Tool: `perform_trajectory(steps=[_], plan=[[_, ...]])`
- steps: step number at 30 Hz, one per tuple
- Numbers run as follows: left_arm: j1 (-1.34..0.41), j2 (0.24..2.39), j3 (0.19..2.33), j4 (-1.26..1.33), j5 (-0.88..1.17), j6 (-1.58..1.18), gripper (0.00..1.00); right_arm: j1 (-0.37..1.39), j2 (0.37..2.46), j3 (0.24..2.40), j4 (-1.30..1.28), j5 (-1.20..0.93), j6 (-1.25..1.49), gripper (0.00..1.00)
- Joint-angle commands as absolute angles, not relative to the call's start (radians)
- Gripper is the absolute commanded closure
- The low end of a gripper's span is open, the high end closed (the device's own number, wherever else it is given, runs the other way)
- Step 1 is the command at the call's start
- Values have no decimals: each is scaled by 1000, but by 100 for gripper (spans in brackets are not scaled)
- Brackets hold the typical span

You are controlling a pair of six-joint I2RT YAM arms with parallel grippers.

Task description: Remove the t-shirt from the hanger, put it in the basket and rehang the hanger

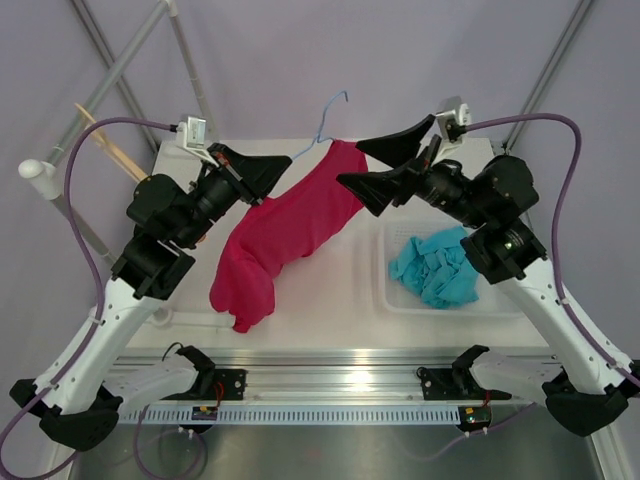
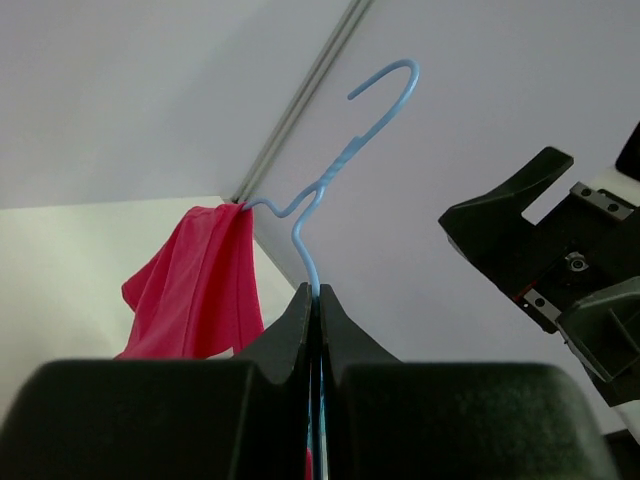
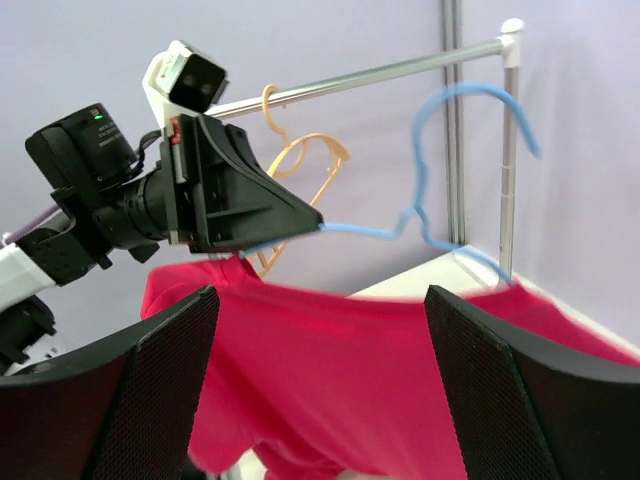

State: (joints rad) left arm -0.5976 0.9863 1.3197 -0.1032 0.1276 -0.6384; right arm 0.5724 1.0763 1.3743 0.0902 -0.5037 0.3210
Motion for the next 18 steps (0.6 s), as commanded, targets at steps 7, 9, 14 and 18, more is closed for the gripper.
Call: perform_trajectory(steps=[7, 9, 14, 18], plan=[[-676, 960, 1247, 37, 138, -617, 100, 661, 1253, 1468, 170, -322, 175, 12], [-681, 948, 1215, 54, 143, -621, 100, 666, 1282, 1468, 178, -304, 166, 14], [-681, 937, 1192, 87, 169, -637, 100, 678, 1315, 1460, 198, -269, 143, 30], [-686, 928, 1187, 87, 172, -640, 100, 681, 1299, 1431, 224, -238, 147, 63]])
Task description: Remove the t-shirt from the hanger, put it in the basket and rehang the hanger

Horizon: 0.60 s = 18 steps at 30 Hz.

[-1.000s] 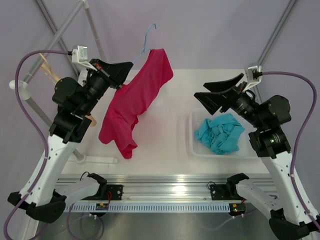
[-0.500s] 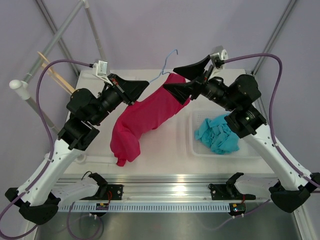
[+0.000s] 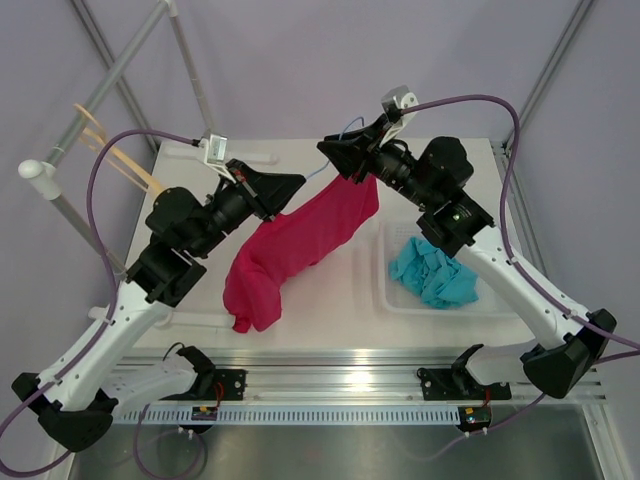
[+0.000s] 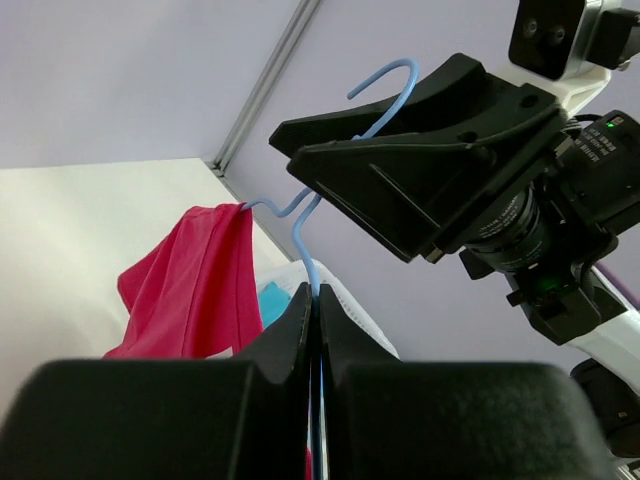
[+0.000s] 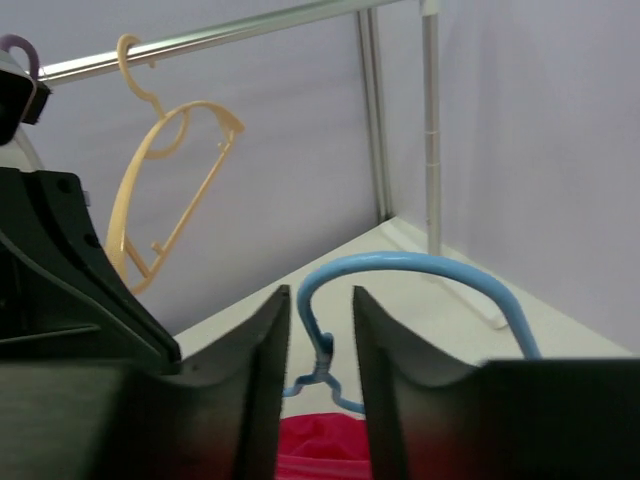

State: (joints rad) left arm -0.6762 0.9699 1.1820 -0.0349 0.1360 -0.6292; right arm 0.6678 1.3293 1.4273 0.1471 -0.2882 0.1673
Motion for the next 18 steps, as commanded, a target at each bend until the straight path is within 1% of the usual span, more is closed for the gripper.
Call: perform_trajectory(steps=[1, 2, 5, 6, 7, 9, 10, 11, 16, 18], plan=[[-686, 924, 1181, 87, 184, -641, 100, 681, 1298, 1431, 221, -229, 149, 71], [-687, 925, 1181, 87, 198, -638, 100, 681, 1295, 1434, 206, -224, 150, 100], [-686, 931, 1186, 77, 284, -609, 100, 681, 1255, 1427, 183, -189, 150, 100], [-686, 934, 1195, 54, 305, -595, 90, 681, 1246, 1434, 167, -183, 147, 100], [-686, 940, 1224, 35, 349, -551, 74, 681, 1238, 1446, 122, -176, 138, 100], [-686, 943, 1262, -47, 368, -509, 32, 681, 1215, 1498, 63, -170, 126, 100], [-687, 945, 1287, -79, 373, -493, 7, 681, 1207, 1518, 36, -166, 106, 100], [-687, 943, 1331, -110, 376, -457, 1, 681, 1198, 1541, -35, -155, 91, 100], [-686, 922, 1439, -224, 446, -390, 1, 680, 1210, 1765, -251, -78, 48, 100], [-687, 890, 1460, -250, 428, -367, 1, 680, 1218, 1868, -336, -77, 55, 100]])
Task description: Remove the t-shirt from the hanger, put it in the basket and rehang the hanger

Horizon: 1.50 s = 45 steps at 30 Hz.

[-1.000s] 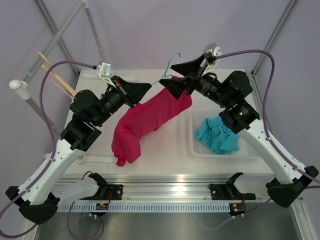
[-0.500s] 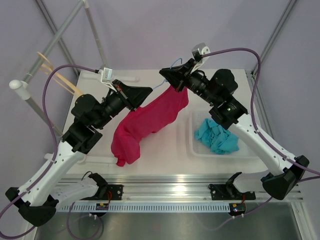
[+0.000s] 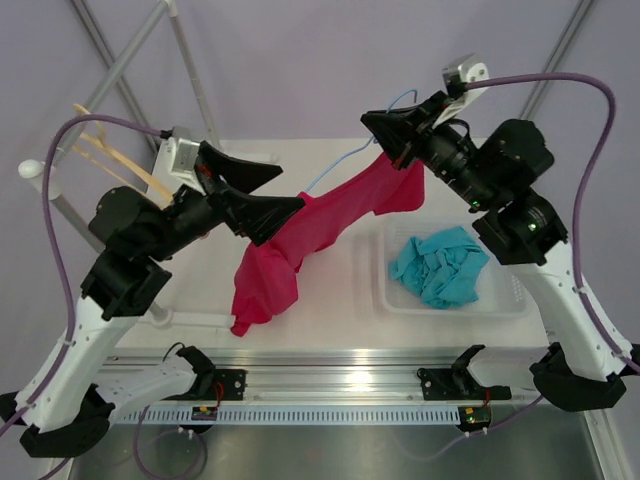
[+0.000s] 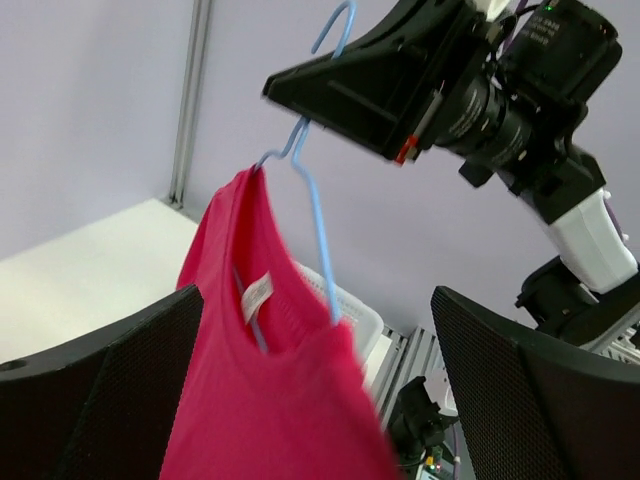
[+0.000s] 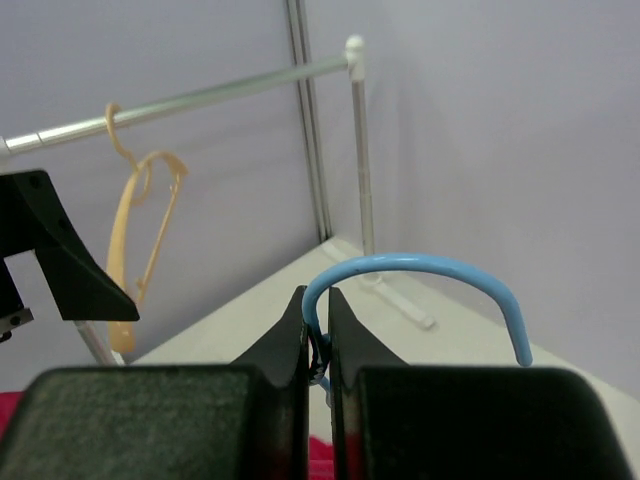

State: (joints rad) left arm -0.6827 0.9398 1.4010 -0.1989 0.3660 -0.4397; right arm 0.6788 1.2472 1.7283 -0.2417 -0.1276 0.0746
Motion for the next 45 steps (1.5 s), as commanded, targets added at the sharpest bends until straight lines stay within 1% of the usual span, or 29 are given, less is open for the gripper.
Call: perform_trajectory(steps=[1, 3, 5, 7, 8, 11, 13, 14, 19, 21, 23, 24, 25, 26, 27, 28, 30, 32, 33, 34, 35, 37, 38, 39, 40, 45], plan=[[-686, 876, 1457, -255, 411, -353, 1, 680, 1218, 1896, -375, -74, 69, 100], [-686, 829, 1413, -249, 376, -359, 1, 680, 1218, 1962, -403, -69, 90, 100], [-686, 805, 1384, -239, 385, -347, 1, 680, 1238, 2046, -469, -64, 109, 100], [-686, 778, 1358, -241, 420, -327, 1, 680, 1287, 2127, -582, -48, 117, 100], [-687, 769, 1353, -241, 437, -322, 1, 680, 1308, 2223, -628, -37, 118, 100], [-686, 746, 1353, -239, 520, -316, 1, 680, 1376, 2353, -794, -6, 118, 100], [-686, 735, 1347, -241, 583, -313, 1, 681, 1370, 2338, -830, 32, 117, 100], [-687, 732, 1341, -241, 594, -313, 1, 680, 1359, 2292, -830, 43, 118, 100], [-687, 700, 1250, -242, 591, -296, 1, 680, 1263, 2090, -752, 78, 112, 100], [-686, 690, 1203, -235, 600, -291, 2, 680, 1247, 2056, -741, 101, 114, 100], [-687, 681, 1160, -222, 621, -298, 7, 680, 1244, 2045, -742, 107, 112, 100], [-687, 683, 1151, -218, 627, -307, 14, 681, 1243, 2040, -742, 120, 113, 100], [-686, 684, 1144, -218, 632, -311, 15, 680, 1241, 2039, -741, 124, 114, 100], [-687, 687, 1135, -219, 640, -322, 14, 680, 1238, 2037, -733, 129, 120, 100], [-686, 687, 1131, -219, 640, -325, 11, 680, 1236, 2033, -729, 127, 123, 100], [-686, 686, 1126, -221, 634, -327, 5, 680, 1235, 2033, -724, 124, 126, 100], [-686, 680, 1117, -232, 608, -321, 5, 680, 1235, 2034, -721, 107, 137, 100], [-686, 673, 1106, -238, 589, -305, 10, 678, 1233, 2037, -721, 94, 141, 100], [-686, 672, 1103, -244, 588, -302, 14, 680, 1232, 2037, -721, 94, 143, 100], [-686, 670, 1101, -248, 588, -301, 20, 680, 1230, 2036, -721, 97, 141, 100], [-686, 670, 1100, -253, 584, -299, 35, 680, 1229, 2036, -721, 100, 134, 100], [-686, 669, 1103, -279, 578, -295, 50, 680, 1224, 2033, -721, 94, 121, 100], [-687, 666, 1104, -288, 574, -287, 73, 680, 1221, 2033, -721, 97, 120, 100], [-686, 660, 1104, -304, 562, -287, 89, 678, 1218, 2037, -722, 101, 118, 100], [-687, 655, 1104, -310, 520, -287, 100, 678, 1218, 2042, -727, 106, 117, 100], [-686, 626, 1130, -382, 371, -305, 100, 680, 1226, 2086, -776, 181, 94, 100]])
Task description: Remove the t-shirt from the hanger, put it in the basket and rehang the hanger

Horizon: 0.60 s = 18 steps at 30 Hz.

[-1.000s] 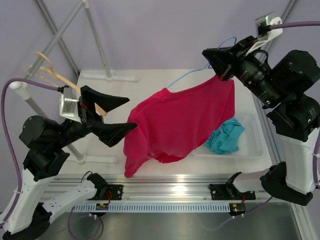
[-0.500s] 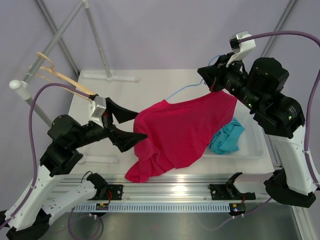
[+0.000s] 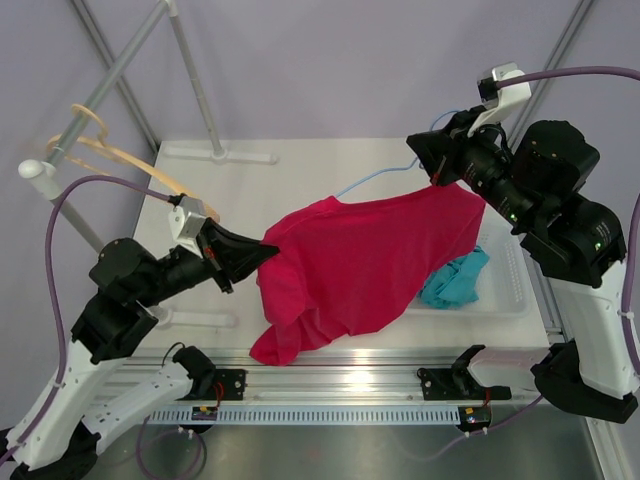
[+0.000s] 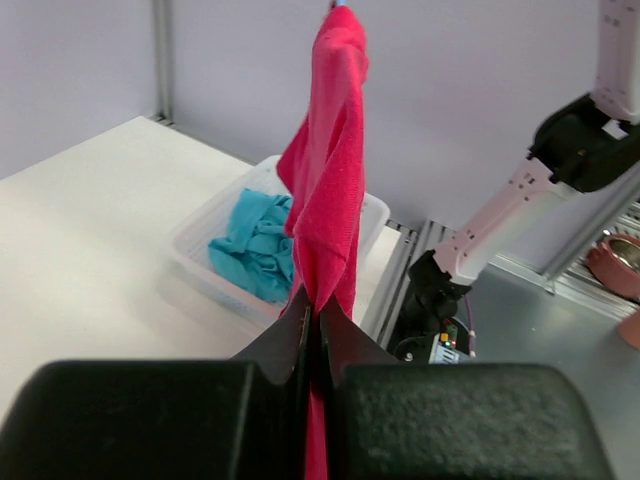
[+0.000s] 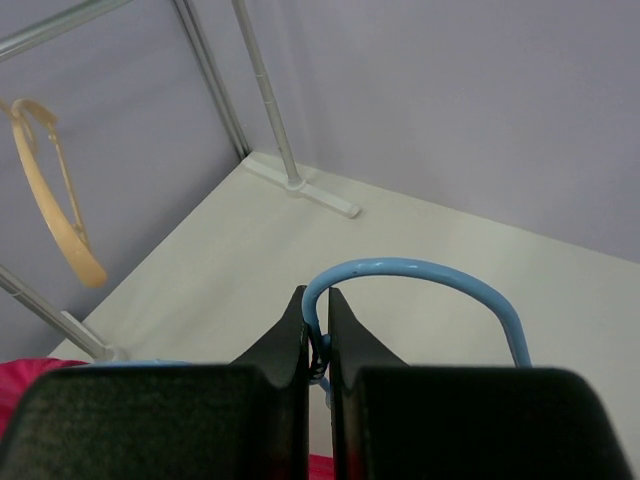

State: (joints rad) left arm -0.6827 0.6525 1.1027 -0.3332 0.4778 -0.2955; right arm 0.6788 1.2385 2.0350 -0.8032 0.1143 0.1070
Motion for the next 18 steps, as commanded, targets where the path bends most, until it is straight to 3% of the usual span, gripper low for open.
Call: perform_trajectory(steps=[1, 18], plan=[[-686, 612, 1143, -394, 317, -316, 100, 680, 1223, 2086, -779, 214, 84, 100], [-686, 555, 1239, -569, -149, -382, 100, 680, 1172, 2048, -817, 353, 47, 100]])
